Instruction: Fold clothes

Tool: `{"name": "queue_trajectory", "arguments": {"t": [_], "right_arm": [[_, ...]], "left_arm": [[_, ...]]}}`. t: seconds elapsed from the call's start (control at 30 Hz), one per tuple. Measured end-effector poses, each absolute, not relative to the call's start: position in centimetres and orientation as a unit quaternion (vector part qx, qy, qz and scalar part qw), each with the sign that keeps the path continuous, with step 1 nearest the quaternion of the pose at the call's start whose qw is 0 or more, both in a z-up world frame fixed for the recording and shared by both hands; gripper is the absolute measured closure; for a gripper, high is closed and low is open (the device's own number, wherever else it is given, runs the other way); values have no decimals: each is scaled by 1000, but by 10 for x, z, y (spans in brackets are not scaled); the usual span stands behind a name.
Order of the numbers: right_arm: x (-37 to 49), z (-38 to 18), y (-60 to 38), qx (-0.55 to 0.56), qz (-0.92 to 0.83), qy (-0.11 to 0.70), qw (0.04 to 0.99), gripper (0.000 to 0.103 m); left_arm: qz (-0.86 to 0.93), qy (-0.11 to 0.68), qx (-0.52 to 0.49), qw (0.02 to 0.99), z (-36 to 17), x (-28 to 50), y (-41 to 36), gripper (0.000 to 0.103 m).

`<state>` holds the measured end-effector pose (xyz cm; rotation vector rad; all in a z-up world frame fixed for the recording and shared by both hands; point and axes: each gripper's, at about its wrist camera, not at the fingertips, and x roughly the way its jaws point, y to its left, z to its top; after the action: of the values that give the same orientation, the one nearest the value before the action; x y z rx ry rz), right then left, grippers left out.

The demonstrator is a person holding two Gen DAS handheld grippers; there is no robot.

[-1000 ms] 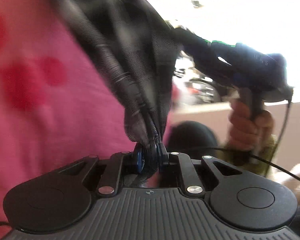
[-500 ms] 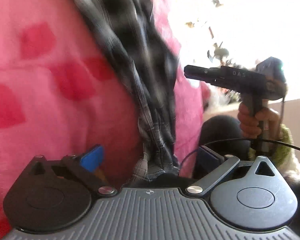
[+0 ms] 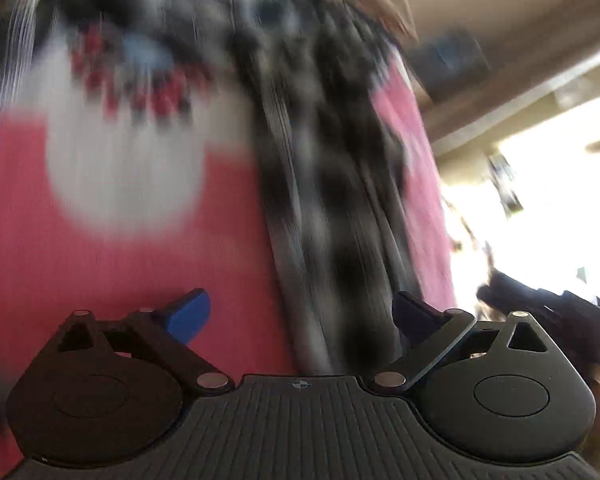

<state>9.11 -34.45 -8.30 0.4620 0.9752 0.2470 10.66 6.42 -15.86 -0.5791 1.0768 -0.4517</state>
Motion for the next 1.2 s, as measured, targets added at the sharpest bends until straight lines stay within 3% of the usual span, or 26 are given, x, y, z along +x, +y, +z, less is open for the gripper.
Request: {"name": "queue_trajectory", "arguments": {"t": [0.27, 0.43, 0.57, 0.83, 0.97, 1.2], "right_arm": [[233, -116, -349, 302, 70, 440, 843, 54], [303, -146, -365, 355, 27, 416, 837, 54], [347, -162, -371, 393, 13, 393, 831, 55], [409, -176, -369, 411, 20, 365, 835, 55], [427, -164, -357, 358, 44, 375, 854, 85], [448, -123, -332, 204, 54, 366, 906, 103]], "left_arm": [[-104, 357, -245, 895, -162, 163, 54, 6], [-69, 302, -174, 935, -174, 168, 38, 6], [-65, 283, -94, 952, -182, 163, 15, 0], [-85, 267, -130, 951, -190, 163, 26, 0], [-91, 258, -143, 951, -193, 162, 29, 0], [-97, 250, -154, 951, -195, 162, 30, 0]]}}
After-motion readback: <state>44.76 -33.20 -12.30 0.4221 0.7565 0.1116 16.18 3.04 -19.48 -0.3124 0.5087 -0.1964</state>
